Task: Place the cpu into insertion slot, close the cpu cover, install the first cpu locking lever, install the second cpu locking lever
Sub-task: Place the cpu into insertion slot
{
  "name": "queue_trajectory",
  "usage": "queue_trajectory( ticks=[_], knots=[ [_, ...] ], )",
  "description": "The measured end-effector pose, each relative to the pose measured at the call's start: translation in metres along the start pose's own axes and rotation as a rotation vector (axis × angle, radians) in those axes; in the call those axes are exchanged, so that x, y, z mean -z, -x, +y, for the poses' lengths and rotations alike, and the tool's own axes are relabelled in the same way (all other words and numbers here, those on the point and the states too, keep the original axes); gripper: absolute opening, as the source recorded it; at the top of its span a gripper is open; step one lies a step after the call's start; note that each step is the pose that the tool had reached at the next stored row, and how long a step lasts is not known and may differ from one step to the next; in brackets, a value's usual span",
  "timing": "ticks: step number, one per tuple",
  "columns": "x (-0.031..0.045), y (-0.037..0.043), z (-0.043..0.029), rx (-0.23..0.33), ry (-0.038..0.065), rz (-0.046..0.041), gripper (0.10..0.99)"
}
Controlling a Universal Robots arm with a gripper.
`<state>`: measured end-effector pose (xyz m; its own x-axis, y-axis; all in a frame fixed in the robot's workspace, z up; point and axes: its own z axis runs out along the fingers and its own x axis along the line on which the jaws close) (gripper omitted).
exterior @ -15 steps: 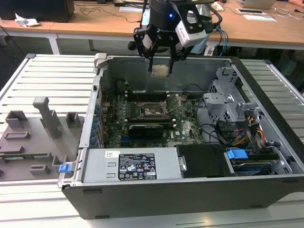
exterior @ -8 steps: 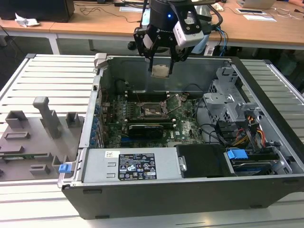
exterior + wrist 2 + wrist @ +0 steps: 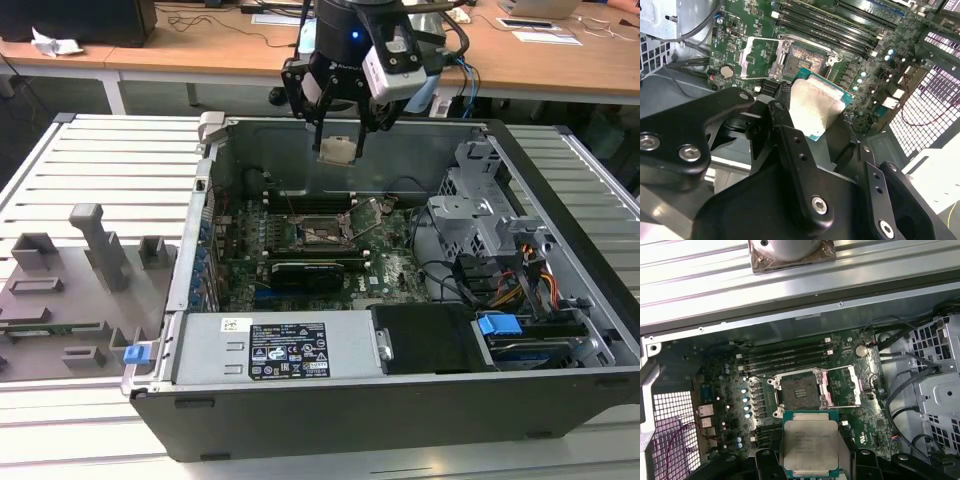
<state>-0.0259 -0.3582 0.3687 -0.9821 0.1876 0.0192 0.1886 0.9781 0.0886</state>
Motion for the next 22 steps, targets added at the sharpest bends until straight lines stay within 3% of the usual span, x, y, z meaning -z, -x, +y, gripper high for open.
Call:
queue_trajectory(
  ticks=[22],
  knots=[
    [-0.001,0.0001,-0.0001,-0.094,0.002,-0.0083,0.525]
  ],
)
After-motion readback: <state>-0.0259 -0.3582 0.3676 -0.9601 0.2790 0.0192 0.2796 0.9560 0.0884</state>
